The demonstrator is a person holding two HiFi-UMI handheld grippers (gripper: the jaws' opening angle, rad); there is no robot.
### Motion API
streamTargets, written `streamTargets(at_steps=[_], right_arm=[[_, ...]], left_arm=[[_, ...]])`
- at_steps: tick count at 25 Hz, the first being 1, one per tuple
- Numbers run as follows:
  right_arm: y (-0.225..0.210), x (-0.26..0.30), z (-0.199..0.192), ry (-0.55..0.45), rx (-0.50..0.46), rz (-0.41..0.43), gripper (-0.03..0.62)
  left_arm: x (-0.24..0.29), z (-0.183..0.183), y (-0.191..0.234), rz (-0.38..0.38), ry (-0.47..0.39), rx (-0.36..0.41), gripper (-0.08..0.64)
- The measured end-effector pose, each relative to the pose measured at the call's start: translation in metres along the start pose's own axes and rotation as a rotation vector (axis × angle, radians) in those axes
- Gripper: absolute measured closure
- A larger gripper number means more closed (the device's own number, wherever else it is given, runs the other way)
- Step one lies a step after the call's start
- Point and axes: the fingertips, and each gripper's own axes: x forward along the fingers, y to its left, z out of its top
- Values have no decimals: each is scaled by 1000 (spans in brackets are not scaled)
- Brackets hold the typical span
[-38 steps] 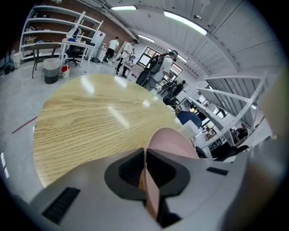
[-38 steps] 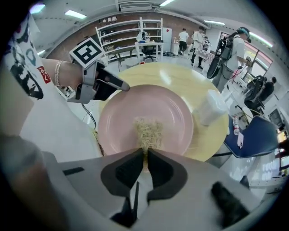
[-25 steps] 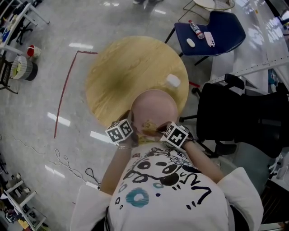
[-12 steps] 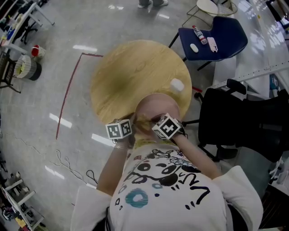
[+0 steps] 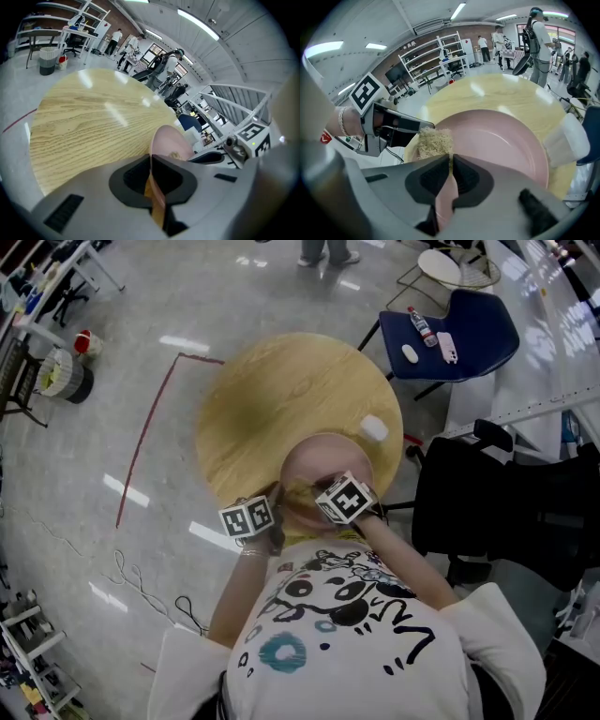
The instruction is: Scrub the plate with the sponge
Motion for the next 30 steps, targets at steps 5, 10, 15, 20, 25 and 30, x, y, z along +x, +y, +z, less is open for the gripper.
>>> streamTargets(at_steps=[5, 10, 15, 20, 25, 30], right_arm=[[-9, -3, 11, 5, -8, -19, 551], [-24, -5, 17, 1, 30, -64, 551], [-34, -7, 29, -44, 50, -82, 551], [-44, -1, 39, -103, 32, -155, 551], [-80, -21, 36, -138, 53, -281, 551], [-106, -38, 19, -122, 92, -332, 551]], left_arm=[[-3, 0, 3, 1, 5, -5, 534], [-4, 0, 3, -3, 8, -6, 534], [-3, -1, 2, 2, 3, -1, 534], [-5, -2, 2, -16, 2, -15, 534], [-8, -2, 4, -14, -24, -25, 534], [-8, -2, 5, -18, -38, -29, 534]])
